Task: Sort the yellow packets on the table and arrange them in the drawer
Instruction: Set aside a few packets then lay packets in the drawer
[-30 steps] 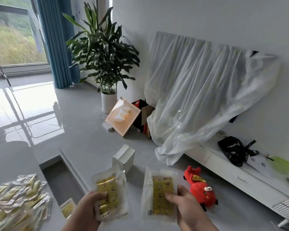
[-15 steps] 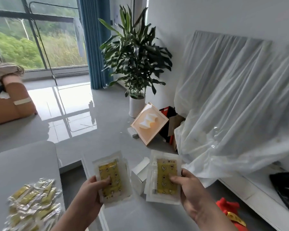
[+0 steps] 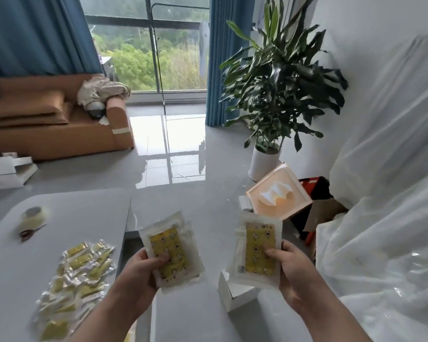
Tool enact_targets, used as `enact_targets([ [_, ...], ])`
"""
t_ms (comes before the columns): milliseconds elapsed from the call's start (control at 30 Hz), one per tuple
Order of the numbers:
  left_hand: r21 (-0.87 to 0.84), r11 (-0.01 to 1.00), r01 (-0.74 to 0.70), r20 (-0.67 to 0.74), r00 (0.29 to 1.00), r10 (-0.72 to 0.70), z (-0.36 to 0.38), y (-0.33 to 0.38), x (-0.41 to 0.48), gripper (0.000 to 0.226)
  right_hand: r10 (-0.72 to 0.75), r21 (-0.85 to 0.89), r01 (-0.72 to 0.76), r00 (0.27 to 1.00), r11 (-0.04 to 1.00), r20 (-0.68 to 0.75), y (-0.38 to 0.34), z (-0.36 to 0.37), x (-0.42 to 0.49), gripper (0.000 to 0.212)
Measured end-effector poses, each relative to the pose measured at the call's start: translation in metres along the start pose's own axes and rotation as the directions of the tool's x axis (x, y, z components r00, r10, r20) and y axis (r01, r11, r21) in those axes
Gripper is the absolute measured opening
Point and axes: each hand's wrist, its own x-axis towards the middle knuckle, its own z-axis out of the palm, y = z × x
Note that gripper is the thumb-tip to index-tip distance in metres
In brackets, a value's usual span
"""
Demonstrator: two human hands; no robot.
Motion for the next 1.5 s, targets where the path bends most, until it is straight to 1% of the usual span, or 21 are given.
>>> enact_targets([
  [100,-0.027,0.998,-0.048,-0.062,0.997,0.047,-0.003,0.007,0.010,0.046,0.067,-0.029,-0.066,0.996,0.997,0.051,-0.005,0.014,0.035,0.023],
  [200,-0.038,0.993,-0.108,-0.112,0.988,0.103,-0.011,0.019,0.021,0.039,0.112,-0.089,-0.103,0.989,0.991,0.101,-0.009,0.035,0.074,0.022],
  [367,-0.069,0.984,-0.166,-0.214,0.965,0.148,-0.039,0.045,0.055,0.034,0.158,-0.189,-0.125,0.972,0.974,0.172,-0.015,0.088,0.144,0.022],
  [467,-0.112,0.971,-0.212,-0.304,0.937,0.169,-0.064,0.064,0.088,0.028,0.175,-0.270,-0.111,0.958,0.956,0.225,-0.019,0.129,0.194,0.020],
  [567,-0.122,0.964,-0.236,-0.378,0.909,0.175,-0.088,0.088,0.123,0.026,0.196,-0.351,-0.095,0.944,0.931,0.265,-0.024,0.175,0.243,0.020],
  [733,-0.192,0.947,-0.258,-0.464,0.874,0.144,-0.116,0.126,0.168,0.028,0.281,-0.461,-0.122,0.914,0.879,0.294,-0.026,0.240,0.299,0.020],
  [833,-0.243,0.931,-0.273,-0.503,0.856,0.119,-0.133,0.145,0.183,0.045,0.336,-0.523,-0.151,0.899,0.839,0.280,-0.023,0.272,0.323,0.024],
  [867,-0.262,0.923,-0.282,-0.506,0.854,0.117,-0.137,0.149,0.186,0.047,0.355,-0.549,-0.153,0.891,0.822,0.282,-0.022,0.282,0.331,0.025],
  [933,-0.292,0.903,-0.315,-0.515,0.847,0.128,-0.144,0.158,0.191,0.047,0.384,-0.590,-0.144,0.872,0.794,0.304,-0.020,0.303,0.346,0.027],
  [1000,-0.304,0.883,-0.357,-0.544,0.826,0.146,-0.150,0.162,0.194,0.046,0.412,-0.614,-0.130,0.845,0.778,0.342,-0.017,0.324,0.363,0.029],
  [1067,-0.310,0.864,-0.396,-0.591,0.792,0.151,-0.158,0.162,0.197,0.047,0.435,-0.627,-0.117,0.816,0.770,0.381,-0.013,0.347,0.379,0.028],
  [1133,-0.317,0.837,-0.446,-0.653,0.743,0.148,-0.166,0.162,0.197,0.045,0.468,-0.636,-0.112,0.775,0.764,0.425,-0.008,0.371,0.395,0.024],
  [1200,-0.331,0.791,-0.515,-0.713,0.685,0.149,-0.170,0.160,0.197,0.038,0.502,-0.660,-0.098,0.734,0.745,0.458,0.000,0.396,0.410,0.022],
  [1267,-0.347,0.738,-0.578,-0.760,0.634,0.139,-0.174,0.155,0.198,0.036,0.540,-0.686,-0.083,0.688,0.723,0.485,0.010,0.420,0.424,0.023],
  [1300,-0.355,0.709,-0.609,-0.788,0.603,0.124,-0.175,0.151,0.199,0.038,0.559,-0.700,-0.078,0.667,0.709,0.492,0.016,0.432,0.432,0.024],
  [1367,-0.347,0.661,-0.666,-0.851,0.519,0.076,-0.175,0.141,0.208,0.039,0.604,-0.738,-0.055,0.617,0.673,0.505,0.030,0.453,0.449,0.024],
  [1433,-0.320,0.635,-0.703,-0.902,0.432,0.024,-0.174,0.129,0.222,0.033,0.658,-0.780,-0.029,0.557,0.626,0.507,0.047,0.467,0.468,0.025],
  [1500,-0.304,0.596,-0.743,-0.930,0.367,-0.017,-0.176,0.116,0.240,0.026,0.703,-0.819,0.015,0.504,0.574,0.502,0.066,0.478,0.489,0.025],
])
